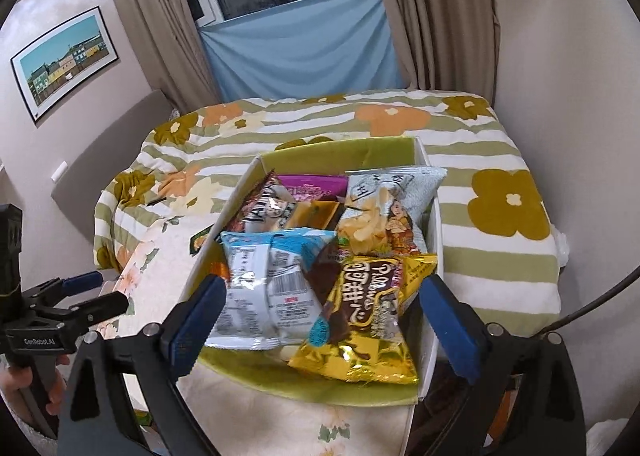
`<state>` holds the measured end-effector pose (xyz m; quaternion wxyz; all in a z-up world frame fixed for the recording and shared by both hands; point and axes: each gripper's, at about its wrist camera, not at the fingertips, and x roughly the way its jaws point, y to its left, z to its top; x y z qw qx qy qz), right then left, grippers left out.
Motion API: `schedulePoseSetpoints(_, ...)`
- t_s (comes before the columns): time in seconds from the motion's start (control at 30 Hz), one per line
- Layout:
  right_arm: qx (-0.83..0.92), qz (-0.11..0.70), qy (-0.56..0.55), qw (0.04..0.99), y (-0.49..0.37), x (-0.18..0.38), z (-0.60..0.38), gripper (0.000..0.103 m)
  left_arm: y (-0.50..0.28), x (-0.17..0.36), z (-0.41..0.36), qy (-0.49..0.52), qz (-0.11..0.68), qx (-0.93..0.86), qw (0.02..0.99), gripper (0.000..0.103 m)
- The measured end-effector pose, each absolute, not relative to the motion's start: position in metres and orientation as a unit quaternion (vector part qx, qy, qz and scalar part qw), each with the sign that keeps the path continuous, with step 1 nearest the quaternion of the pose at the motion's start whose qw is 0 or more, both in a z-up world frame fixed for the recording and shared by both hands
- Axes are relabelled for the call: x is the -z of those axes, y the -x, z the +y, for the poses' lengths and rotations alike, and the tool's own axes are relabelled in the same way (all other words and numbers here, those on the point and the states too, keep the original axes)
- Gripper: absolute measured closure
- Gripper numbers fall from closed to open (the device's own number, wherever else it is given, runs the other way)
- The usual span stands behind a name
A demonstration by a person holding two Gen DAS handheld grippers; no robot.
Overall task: Organize snacks
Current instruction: 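Move both tools back toward the green and pink packets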
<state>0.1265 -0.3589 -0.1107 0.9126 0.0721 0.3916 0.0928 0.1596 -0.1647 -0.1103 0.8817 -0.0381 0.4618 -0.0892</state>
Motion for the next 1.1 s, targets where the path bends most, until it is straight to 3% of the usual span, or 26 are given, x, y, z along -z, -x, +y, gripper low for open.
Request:
schedulePoseSetpoints(0.53,-0.098,0.341,-0.019,0.935,-0.124,0.062,-0.249,0.006,-0.174,0.075,-0.053,0.037,0.415,0.100,0.903,0.002)
schedulePoseSetpoints(1.1,-0.069,0.389,-0.004,0.919,-0.198,0.116,-0.099,0.006,-0.283,0.109,0.051,-0.051,0.447,0.202,0.870,0.002)
